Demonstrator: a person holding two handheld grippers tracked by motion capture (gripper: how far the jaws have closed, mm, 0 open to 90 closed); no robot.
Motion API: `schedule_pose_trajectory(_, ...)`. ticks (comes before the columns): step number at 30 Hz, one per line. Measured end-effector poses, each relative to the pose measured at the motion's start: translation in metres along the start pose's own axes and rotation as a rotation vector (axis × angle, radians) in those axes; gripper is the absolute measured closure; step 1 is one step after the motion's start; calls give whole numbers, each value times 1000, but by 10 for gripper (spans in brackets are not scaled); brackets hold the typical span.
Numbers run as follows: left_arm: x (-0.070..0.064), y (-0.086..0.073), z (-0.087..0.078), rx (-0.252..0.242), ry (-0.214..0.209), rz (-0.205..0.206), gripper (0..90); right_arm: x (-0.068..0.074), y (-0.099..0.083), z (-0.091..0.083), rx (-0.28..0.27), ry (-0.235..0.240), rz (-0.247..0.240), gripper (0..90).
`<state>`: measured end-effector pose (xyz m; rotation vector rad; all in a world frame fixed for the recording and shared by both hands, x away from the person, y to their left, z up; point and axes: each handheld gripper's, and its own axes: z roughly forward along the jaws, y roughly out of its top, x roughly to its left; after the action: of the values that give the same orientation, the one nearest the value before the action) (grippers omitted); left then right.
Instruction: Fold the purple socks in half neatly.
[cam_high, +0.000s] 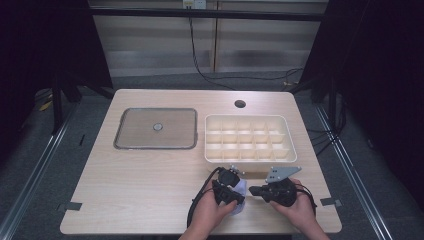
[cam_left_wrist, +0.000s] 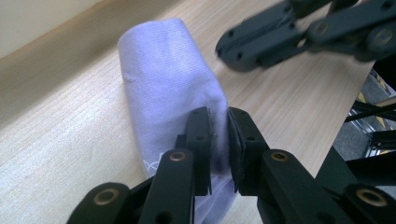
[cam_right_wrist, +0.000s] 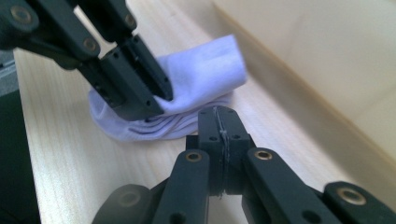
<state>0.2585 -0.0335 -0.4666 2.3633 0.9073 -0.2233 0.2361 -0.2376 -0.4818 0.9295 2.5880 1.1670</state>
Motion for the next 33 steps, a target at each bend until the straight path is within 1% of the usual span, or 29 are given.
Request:
schedule_pose_trajectory(5,0,1,0,7,1,1,799,-5,3,-9,-21,-12,11,893)
schedule_pose_trajectory(8,-1,1,1,4,-2,0,799,-7,4,-11,-23,-18,3,893)
schedule_pose_trajectory(10,-1,2,1,6,0,1,799,-8,7,-12,-28,-23,1,892)
schedule_pose_trajectory(13,0,1,1,3,-6,-6,800,-10,14,-12,-29,-28,-13,890)
schedule_pose_trajectory(14,0,1,1,3,-10,-9,800,-10,15,-12,-27,-28,-10,891)
schedule_pose_trajectory(17,0,2,1,9,-8,-8,800,-10,18,-10,-25,-29,-13,891)
schedule_pose_trajectory(20,0,2,1,11,-5,-5,799,-8,21,-8,-17,-32,-26,891)
schedule_pose_trajectory(22,0,2,1,13,-5,-7,800,-6,24,-6,-20,-26,-34,891)
schedule_pose_trajectory(23,0,2,1,9,-5,-9,800,-4,27,-6,-20,-25,-41,891)
schedule_pose_trajectory(26,0,3,0,19,-7,-10,801,0,34,-2,-22,-18,-68,891)
schedule_pose_trajectory(27,0,3,1,14,-7,-16,801,1,36,0,-22,-15,-71,891)
schedule_pose_trajectory(31,-1,2,1,7,-3,-16,800,5,41,10,-23,7,-77,888)
schedule_pose_trajectory(32,-2,2,2,-4,-10,-28,800,6,40,13,-12,6,-78,889)
schedule_pose_trajectory(33,-2,2,2,1,-12,-15,800,6,39,17,-1,2,-82,890)
